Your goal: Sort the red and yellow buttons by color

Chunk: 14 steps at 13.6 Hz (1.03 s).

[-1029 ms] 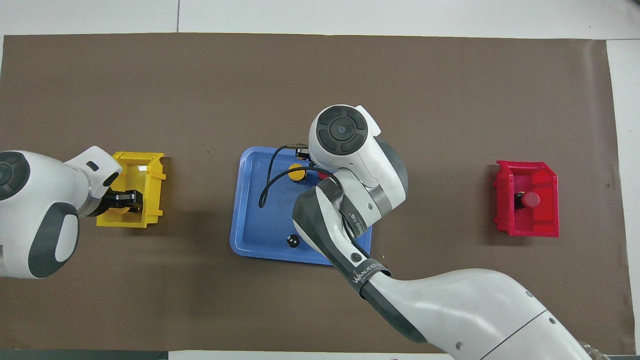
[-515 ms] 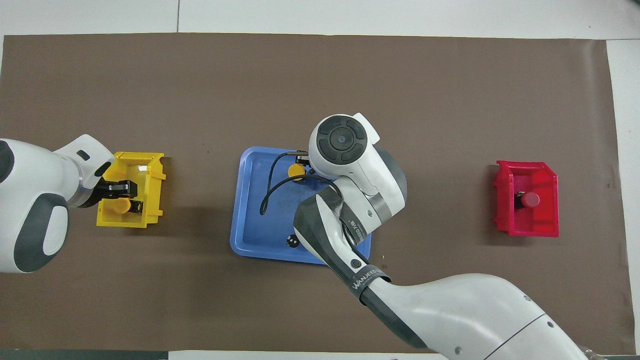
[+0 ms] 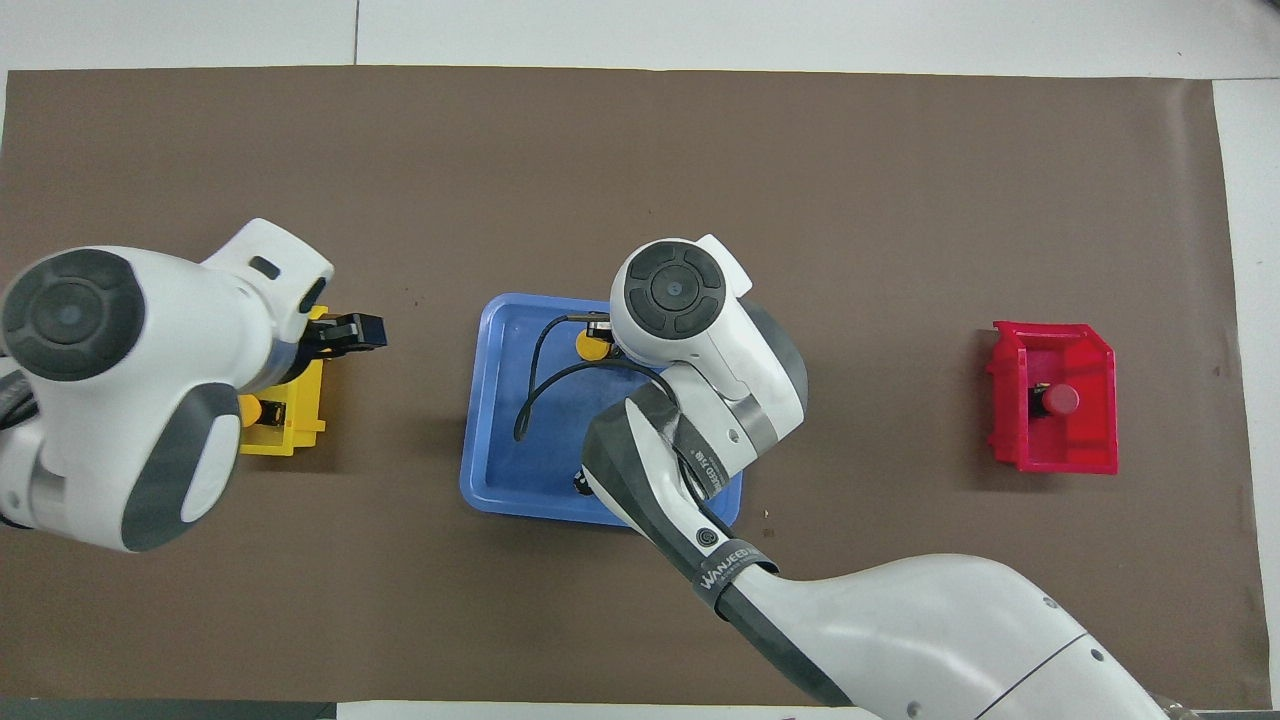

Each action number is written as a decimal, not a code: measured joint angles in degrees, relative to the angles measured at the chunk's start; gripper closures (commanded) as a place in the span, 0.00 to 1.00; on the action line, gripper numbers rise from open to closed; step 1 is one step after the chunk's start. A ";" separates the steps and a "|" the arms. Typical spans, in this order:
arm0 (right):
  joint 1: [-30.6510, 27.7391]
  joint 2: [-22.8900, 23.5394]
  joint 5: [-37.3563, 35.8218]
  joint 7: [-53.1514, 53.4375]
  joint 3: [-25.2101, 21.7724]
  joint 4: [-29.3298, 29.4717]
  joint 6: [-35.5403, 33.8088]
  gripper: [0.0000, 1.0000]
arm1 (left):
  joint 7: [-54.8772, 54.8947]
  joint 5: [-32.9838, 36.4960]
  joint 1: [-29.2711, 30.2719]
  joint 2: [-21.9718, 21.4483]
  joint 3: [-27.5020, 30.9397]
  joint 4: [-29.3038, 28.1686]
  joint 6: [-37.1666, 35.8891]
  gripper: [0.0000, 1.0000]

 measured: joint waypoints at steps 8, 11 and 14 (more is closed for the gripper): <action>-15.30 -11.01 0.19 -19.94 -0.89 2.36 -17.64 0.84 | -1.82 -8.16 -8.47 10.32 -0.05 8.85 3.32 0.00; -24.34 -15.69 0.34 -31.56 -0.88 0.37 -22.54 0.84 | -7.17 -8.17 -14.71 19.81 -0.07 15.83 4.37 0.00; -32.78 -16.52 3.04 -41.85 -0.88 -2.79 -22.54 0.84 | -8.42 -8.17 -16.54 24.71 -0.02 18.51 4.83 0.13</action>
